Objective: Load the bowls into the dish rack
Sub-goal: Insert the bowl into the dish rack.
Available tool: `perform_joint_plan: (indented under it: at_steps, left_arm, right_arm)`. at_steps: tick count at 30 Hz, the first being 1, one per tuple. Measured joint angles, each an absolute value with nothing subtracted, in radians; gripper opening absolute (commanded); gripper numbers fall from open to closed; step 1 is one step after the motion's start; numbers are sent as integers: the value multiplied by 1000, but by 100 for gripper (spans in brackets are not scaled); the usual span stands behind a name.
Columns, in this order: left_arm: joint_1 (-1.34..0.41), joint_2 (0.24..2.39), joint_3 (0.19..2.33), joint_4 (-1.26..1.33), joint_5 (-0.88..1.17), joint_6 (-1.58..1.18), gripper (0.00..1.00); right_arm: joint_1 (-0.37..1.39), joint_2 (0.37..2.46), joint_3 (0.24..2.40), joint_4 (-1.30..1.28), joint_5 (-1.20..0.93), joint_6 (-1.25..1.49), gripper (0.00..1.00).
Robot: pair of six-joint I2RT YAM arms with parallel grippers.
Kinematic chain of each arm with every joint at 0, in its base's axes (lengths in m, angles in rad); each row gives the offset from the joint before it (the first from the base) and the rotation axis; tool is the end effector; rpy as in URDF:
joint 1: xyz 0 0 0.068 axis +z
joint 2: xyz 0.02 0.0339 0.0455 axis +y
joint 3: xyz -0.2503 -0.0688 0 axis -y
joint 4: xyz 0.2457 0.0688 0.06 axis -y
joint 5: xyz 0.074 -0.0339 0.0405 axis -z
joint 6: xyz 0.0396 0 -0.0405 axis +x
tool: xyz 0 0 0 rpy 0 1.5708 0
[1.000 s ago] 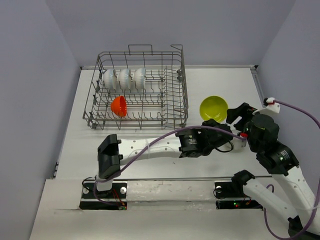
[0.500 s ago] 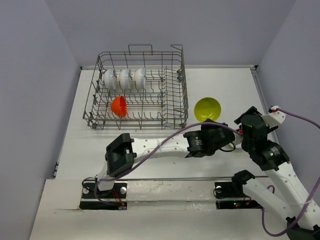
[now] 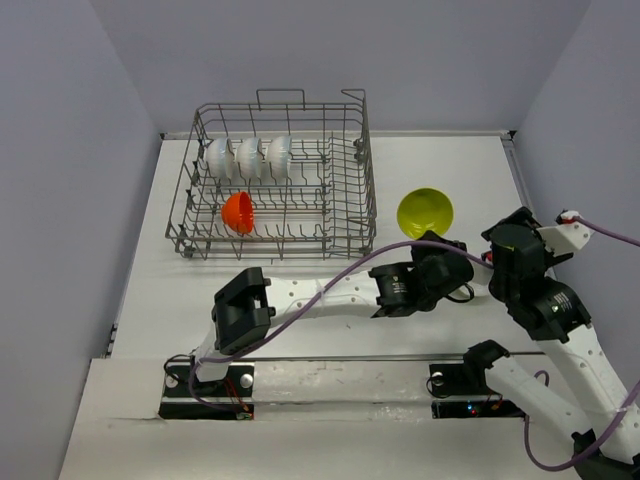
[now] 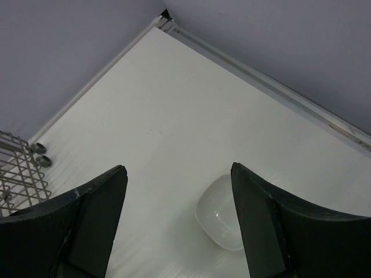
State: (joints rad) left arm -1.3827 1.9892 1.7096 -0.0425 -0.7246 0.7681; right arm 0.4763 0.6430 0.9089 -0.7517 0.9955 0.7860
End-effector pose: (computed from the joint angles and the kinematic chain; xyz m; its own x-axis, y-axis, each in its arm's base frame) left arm 0.1142 -0.4595 0.2993 0.3868 0.7501 -0.5365 0.4856 0.3289 0.8100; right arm 0.1267 0.0280 0.3414 -0.0032 0.4315 -0.9021 0.5833 0.7336 0.3488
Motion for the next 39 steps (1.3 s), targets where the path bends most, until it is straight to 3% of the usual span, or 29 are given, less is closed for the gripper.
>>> perform_joint_plan:
  at_steps: [13, 39]
  left_arm:
    - [-1377, 1982, 1681, 176, -855, 723, 0]
    - [-1411, 1919, 1641, 181, -831, 838, 0]
  right_arm:
    - [480, 800, 1091, -761, 1013, 777, 80]
    - [538, 748, 1200, -760, 832, 590, 80]
